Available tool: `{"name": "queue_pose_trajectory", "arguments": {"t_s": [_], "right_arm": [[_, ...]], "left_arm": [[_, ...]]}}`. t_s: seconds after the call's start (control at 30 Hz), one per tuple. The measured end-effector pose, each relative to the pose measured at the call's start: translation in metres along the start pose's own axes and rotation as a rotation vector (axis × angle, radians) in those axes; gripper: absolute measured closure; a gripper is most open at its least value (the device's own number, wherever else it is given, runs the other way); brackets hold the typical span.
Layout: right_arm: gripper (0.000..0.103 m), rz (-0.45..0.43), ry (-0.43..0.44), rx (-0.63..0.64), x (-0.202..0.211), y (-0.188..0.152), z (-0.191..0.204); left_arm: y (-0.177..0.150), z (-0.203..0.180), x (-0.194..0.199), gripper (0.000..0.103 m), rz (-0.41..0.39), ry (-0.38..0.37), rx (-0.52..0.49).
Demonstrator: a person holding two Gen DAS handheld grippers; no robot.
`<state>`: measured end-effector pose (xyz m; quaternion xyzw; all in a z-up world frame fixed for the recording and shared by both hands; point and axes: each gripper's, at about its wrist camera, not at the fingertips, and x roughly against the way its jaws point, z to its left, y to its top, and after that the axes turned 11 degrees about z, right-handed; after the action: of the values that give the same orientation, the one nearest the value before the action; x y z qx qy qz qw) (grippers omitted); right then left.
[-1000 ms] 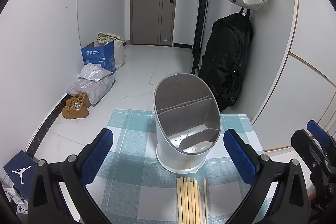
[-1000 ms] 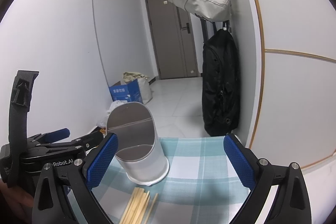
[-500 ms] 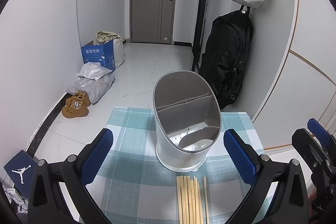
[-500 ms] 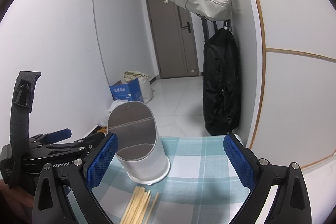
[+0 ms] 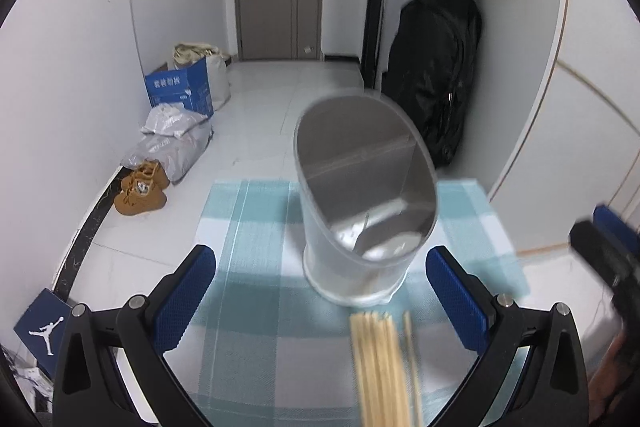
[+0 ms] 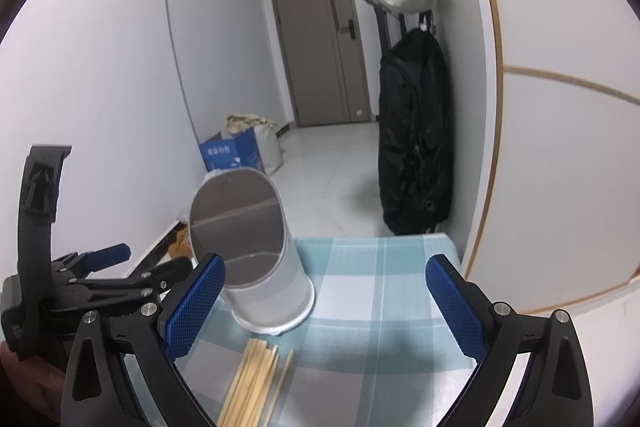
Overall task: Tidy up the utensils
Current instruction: 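Lower the left tool to the wooden chopstick bundle and grasp one chopstick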
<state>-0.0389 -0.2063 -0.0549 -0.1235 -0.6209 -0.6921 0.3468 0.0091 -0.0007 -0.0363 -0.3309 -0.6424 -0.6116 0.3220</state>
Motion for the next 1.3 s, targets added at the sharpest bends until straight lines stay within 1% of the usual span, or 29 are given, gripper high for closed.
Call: {"name": "queue_pose_trajectory", "arguments": {"t_s": [0.1,0.13,0.17,0.23,0.4,0.47,0.53,0.6,0.73,0.9,1.1,1.17,1.3], "right_arm": [[0.002,0.033,-0.001,-0.005,-0.007,0.0,-0.003],[0.002,0.047,-0.002,-0.005,-0.01,0.0,-0.004],[0.002,0.053,-0.001,-0.005,-0.011,0.0,-0.005],[0.003,0.073,0.002,-0.008,-0.016,0.0,-0.007],[0.005,0.144,0.022,-0.029,-0.031,-0.003,-0.014],[0.01,0.19,0.051,-0.043,-0.039,-0.005,-0.017],[0.01,0.222,0.059,-0.054,-0.046,-0.008,-0.019],[0.011,0.237,0.059,-0.057,-0.05,-0.009,-0.02],[0.012,0.26,0.06,-0.061,-0.055,-0.012,-0.022],[0.012,0.286,0.063,-0.068,-0.06,-0.015,-0.025],[0.012,0.307,0.074,-0.069,-0.064,-0.016,-0.026],[0.012,0.309,0.077,-0.068,-0.064,-0.017,-0.026],[0.012,0.312,0.083,-0.075,-0.065,-0.017,-0.028]], "left_arm": [[-0.012,0.008,-0.017,0.001,0.095,-0.02,-0.02],[-0.019,0.011,-0.025,0.001,0.143,-0.033,-0.023],[-0.022,0.013,-0.03,0.001,0.169,-0.038,-0.024],[-0.032,0.016,-0.047,0.001,0.253,-0.056,-0.029],[-0.039,0.016,-0.077,0.001,0.406,-0.081,-0.009],[-0.037,0.015,-0.085,0.001,0.448,-0.063,-0.005],[-0.034,0.012,-0.089,0.001,0.458,-0.045,-0.008],[-0.035,0.01,-0.093,0.001,0.47,-0.004,-0.025],[-0.039,0.007,-0.099,0.001,0.497,0.035,-0.027],[-0.041,0.006,-0.099,0.001,0.491,0.047,-0.017],[-0.036,0.007,-0.103,0.002,0.517,0.048,0.031],[-0.037,0.002,-0.102,0.003,0.521,0.043,0.025],[-0.036,0.0,-0.101,0.004,0.511,0.067,0.001]]}}
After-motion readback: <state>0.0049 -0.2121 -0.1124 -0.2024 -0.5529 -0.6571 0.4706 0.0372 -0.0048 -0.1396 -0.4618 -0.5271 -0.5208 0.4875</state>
